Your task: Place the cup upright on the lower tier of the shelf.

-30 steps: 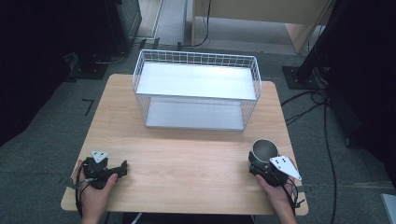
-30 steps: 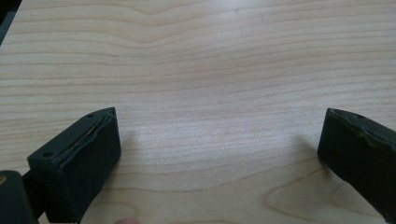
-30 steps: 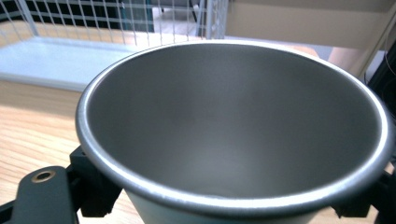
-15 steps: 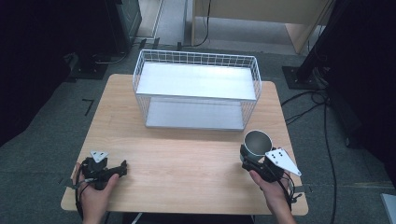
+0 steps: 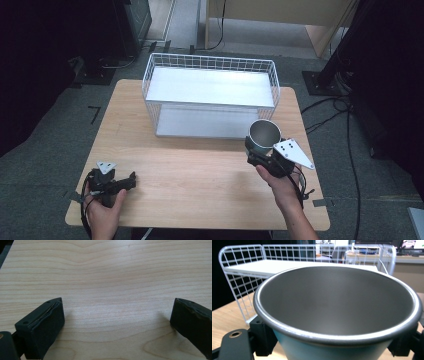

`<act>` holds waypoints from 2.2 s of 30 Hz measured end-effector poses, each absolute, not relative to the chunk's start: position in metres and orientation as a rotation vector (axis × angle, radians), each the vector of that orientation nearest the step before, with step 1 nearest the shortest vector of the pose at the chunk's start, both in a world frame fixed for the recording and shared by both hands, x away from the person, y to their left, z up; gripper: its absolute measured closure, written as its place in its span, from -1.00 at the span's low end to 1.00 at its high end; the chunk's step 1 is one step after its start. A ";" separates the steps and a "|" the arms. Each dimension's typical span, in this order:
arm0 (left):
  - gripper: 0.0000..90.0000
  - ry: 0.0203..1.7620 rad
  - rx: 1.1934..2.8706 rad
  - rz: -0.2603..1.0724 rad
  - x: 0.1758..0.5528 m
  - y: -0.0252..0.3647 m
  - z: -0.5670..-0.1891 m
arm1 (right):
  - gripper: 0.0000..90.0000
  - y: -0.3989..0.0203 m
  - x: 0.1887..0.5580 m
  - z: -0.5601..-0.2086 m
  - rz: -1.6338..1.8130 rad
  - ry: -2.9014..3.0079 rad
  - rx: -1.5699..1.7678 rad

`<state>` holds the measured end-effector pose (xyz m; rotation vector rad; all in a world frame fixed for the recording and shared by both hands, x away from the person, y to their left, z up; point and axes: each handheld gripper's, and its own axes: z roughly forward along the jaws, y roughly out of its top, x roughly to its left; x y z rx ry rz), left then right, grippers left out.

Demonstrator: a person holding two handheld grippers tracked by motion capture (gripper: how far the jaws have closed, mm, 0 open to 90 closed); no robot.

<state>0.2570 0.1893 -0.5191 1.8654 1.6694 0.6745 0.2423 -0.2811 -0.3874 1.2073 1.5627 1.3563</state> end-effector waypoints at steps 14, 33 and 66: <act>-1.00 1.669 1.865 0.676 0.257 0.189 -0.519 | -0.66 -0.261 0.268 -0.359 1.374 1.548 1.148; -1.00 1.669 1.866 0.675 0.257 0.189 -0.519 | -0.66 -0.241 0.293 -0.336 1.388 1.447 1.059; -1.00 1.669 1.865 0.674 0.257 0.189 -0.519 | -0.66 -0.203 0.390 -0.311 1.392 1.379 1.058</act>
